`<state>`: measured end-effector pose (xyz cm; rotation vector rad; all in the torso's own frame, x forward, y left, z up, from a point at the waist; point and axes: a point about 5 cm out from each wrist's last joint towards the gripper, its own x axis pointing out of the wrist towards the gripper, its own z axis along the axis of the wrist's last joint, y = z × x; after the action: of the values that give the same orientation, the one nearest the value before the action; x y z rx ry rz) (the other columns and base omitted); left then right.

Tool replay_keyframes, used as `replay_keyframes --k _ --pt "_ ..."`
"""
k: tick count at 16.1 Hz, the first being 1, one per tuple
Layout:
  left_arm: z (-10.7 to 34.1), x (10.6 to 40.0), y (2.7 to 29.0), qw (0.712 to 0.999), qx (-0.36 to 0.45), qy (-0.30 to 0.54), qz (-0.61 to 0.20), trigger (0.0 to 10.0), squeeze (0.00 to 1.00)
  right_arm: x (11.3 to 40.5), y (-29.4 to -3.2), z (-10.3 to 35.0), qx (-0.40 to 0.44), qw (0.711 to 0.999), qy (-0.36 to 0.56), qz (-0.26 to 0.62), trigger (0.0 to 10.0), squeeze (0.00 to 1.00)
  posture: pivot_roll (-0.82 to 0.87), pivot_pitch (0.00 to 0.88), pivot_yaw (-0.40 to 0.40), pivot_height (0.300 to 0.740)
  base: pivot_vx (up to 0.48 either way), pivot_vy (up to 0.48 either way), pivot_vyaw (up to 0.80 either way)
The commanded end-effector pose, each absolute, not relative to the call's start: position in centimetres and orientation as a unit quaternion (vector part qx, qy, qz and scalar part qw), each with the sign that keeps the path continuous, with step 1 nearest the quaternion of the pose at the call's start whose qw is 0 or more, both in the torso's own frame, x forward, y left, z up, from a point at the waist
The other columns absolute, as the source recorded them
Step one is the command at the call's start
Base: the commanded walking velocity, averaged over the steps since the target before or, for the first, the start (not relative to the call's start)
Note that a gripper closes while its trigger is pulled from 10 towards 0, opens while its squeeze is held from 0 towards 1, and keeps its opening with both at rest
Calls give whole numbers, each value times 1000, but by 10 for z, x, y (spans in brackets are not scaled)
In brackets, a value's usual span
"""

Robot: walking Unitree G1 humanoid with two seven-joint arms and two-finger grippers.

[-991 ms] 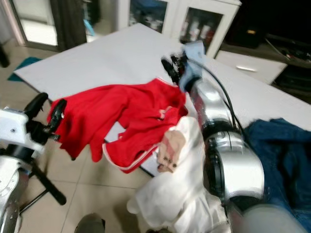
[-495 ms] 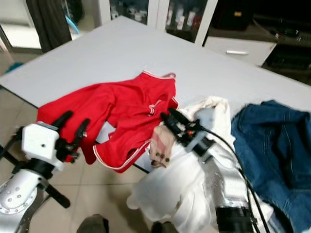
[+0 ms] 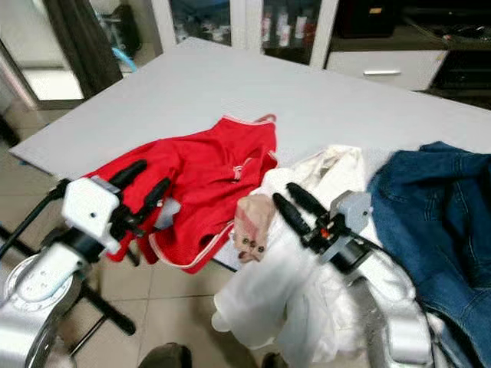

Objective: Hang hanger

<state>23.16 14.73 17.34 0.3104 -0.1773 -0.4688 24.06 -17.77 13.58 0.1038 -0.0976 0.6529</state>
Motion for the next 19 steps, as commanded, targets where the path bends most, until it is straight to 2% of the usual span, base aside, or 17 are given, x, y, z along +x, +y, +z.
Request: replay_keyframes --k 1,7,15,19 --pt "170 233 147 955 154 -80 -239 10000 0 250 -174 146 53 944 -63 321 10000 0 17 102 91 740 0 0 800" --pt "165 232 152 956 161 -79 -231 10000 0 270 -167 157 39 941 -78 327 10000 0 42 89 36 740 0 0 0" --pt "161 224 150 966 151 -82 -191 10000 0 288 -146 159 13 917 -74 392 10000 0 100 84 -30 740 0 0 0" --pt "160 225 146 965 154 -88 -193 10000 0 295 -143 160 1 914 -82 398 10000 0 106 65 -22 740 193 -366 0"
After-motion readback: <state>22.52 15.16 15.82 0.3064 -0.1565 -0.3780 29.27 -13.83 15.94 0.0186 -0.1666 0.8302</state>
